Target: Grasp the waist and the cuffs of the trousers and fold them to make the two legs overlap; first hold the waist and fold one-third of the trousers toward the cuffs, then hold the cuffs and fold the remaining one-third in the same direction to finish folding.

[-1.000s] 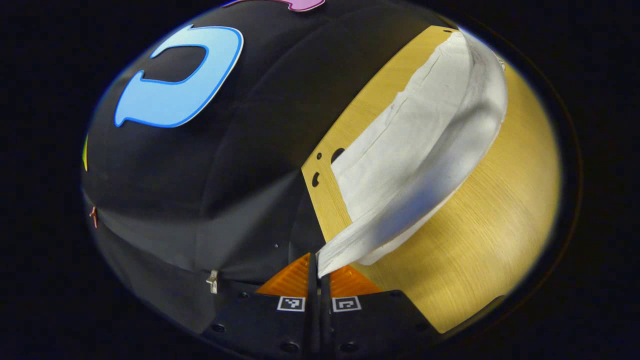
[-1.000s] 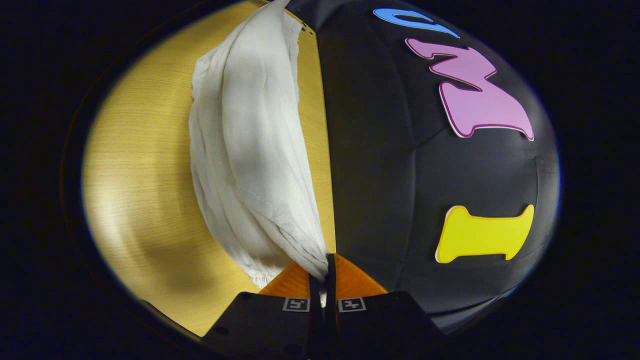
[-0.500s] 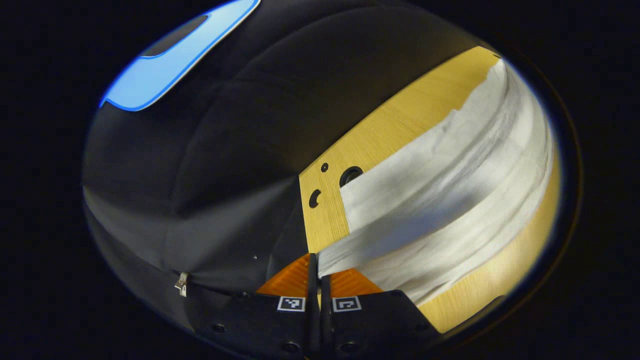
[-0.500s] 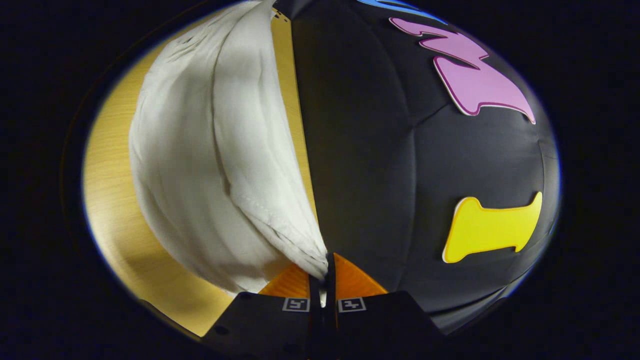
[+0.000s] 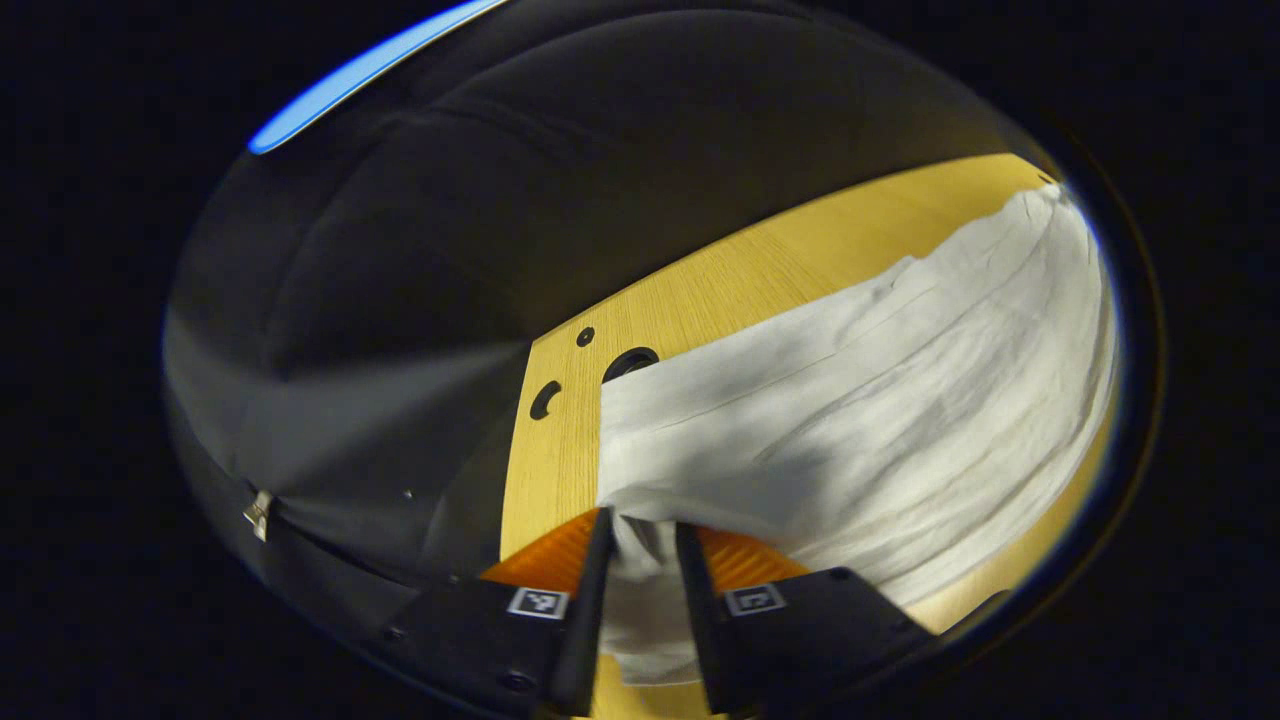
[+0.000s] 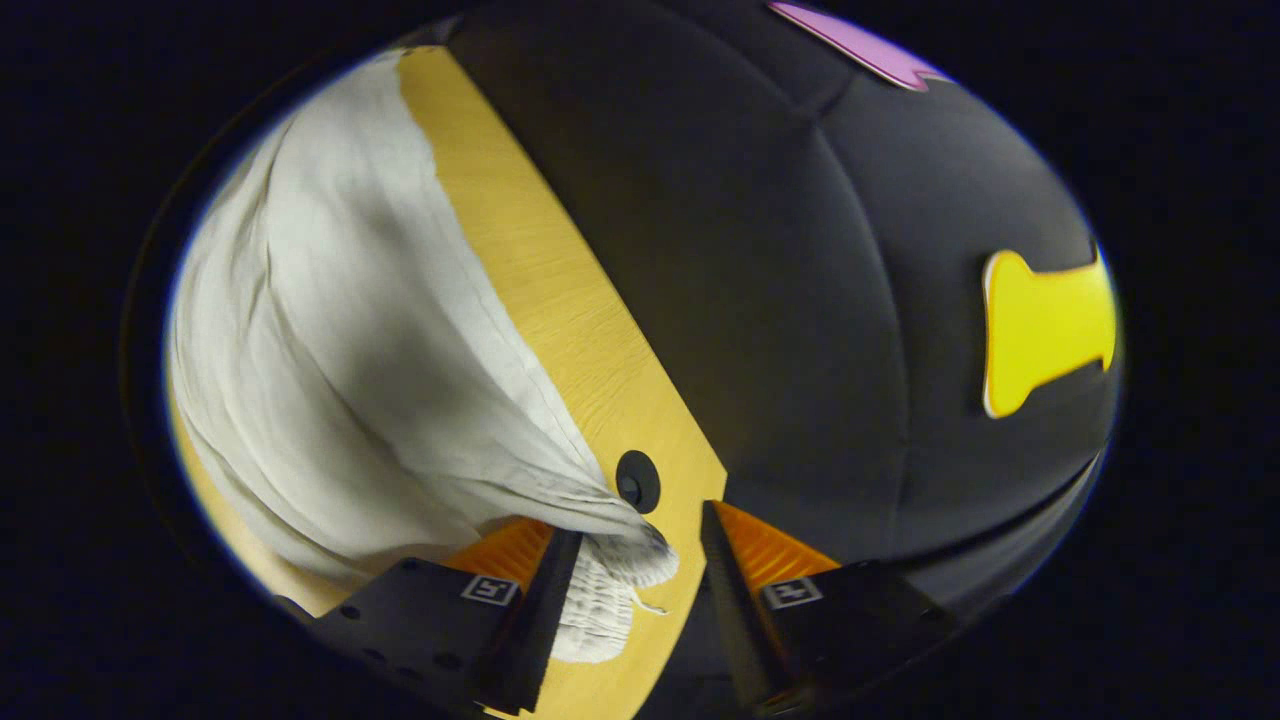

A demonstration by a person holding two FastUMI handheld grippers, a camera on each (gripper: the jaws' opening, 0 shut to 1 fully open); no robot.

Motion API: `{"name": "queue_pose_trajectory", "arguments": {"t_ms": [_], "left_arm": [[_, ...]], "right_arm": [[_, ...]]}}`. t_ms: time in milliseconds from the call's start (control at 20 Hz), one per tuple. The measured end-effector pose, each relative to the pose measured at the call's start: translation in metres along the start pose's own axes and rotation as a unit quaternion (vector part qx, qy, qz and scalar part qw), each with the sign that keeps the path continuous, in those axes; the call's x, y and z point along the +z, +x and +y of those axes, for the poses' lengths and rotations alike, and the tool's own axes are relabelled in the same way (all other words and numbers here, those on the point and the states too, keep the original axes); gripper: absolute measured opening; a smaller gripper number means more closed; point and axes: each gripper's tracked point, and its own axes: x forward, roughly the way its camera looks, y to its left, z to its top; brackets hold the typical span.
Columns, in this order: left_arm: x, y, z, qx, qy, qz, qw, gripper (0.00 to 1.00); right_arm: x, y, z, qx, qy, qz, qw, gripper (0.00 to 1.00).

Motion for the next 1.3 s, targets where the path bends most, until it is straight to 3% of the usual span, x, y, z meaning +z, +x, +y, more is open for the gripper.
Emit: {"name": "queue_pose_trajectory", "arguments": {"t_ms": [100, 200, 350, 550, 800, 850, 950, 1150, 1300], "left_arm": [[0.006, -0.014, -0.001, -0.016, -0.044, -0.022, 0.999, 0.7], [0.008, -0.033, 0.009, -0.006, -0.082, -0.039, 0.996, 0.96], [0.016, -0.067, 0.022, 0.004, -0.126, -0.067, 0.99, 0.97], [0.027, -0.13, 0.039, 0.02, -0.153, -0.108, 0.982, 0.97], [0.022, -0.211, 0.031, 0.025, -0.193, -0.123, 0.973, 0.96], [0.019, -0.226, 0.029, 0.027, -0.196, -0.124, 0.972, 0.97], [0.01, -0.25, 0.024, 0.027, -0.198, -0.119, 0.973, 0.97], [0.006, -0.291, 0.013, 0.032, -0.208, -0.117, 0.971, 0.97], [-0.002, -0.306, -0.001, 0.022, -0.23, -0.105, 0.967, 0.97]], "right_arm": [[-0.001, -0.007, 0.001, 0.028, 0.099, 0.008, 0.995, 0.98], [-0.01, -0.012, -0.004, 0.036, 0.182, 0.025, 0.982, 0.98], [-0.019, -0.024, -0.003, 0.044, 0.297, 0.033, 0.953, 0.98], [-0.015, -0.046, -0.014, 0.038, 0.436, 0.022, 0.899, 0.98], [-0.037, -0.042, -0.006, 0.017, 0.552, 0.043, 0.833, 0.98], [-0.044, -0.039, -0.001, 0.013, 0.572, 0.049, 0.819, 0.94], [-0.057, -0.03, 0.006, -0.006, 0.601, 0.062, 0.797, 0.99], [-0.065, -0.021, 0.023, -0.007, 0.644, 0.077, 0.761, 0.99], [-0.065, -0.017, 0.024, -0.011, 0.641, 0.075, 0.764, 0.99]]}}
